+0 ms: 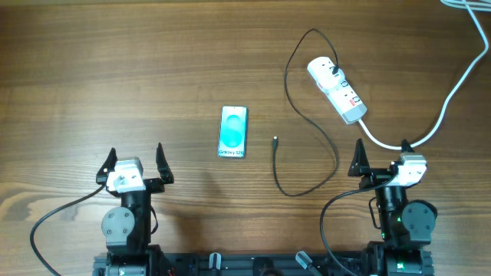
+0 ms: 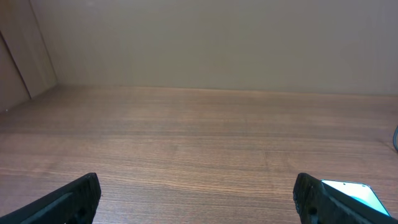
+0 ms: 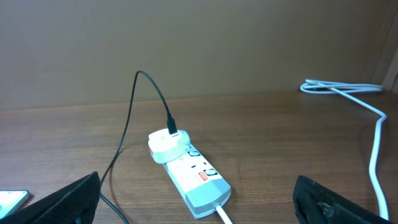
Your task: Plug charger to phone and switch on socket
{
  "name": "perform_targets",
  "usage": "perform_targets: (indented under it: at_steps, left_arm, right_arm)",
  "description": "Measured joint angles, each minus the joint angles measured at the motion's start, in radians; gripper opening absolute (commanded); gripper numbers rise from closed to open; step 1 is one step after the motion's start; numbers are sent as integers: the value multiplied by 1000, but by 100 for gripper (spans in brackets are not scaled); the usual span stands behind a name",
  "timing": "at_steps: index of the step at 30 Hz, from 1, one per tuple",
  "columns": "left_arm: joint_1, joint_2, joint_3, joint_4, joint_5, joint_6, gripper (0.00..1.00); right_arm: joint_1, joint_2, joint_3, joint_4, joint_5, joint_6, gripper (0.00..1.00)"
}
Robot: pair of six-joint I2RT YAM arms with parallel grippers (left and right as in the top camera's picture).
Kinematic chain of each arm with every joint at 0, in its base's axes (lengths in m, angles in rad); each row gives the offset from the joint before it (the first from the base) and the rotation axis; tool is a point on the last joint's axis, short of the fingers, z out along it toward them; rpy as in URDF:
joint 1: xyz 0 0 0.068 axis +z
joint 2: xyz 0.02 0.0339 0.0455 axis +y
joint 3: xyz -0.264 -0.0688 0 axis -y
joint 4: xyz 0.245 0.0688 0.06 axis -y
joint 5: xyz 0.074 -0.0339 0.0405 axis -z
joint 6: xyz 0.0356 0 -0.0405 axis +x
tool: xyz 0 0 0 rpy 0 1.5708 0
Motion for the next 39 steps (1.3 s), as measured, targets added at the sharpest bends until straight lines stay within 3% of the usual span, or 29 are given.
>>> perform_targets:
  at_steps: [39]
  left_arm:
    - [-16,0,0,0,0,0,100]
  right_arm:
    - [0,33,0,0,0,0,100]
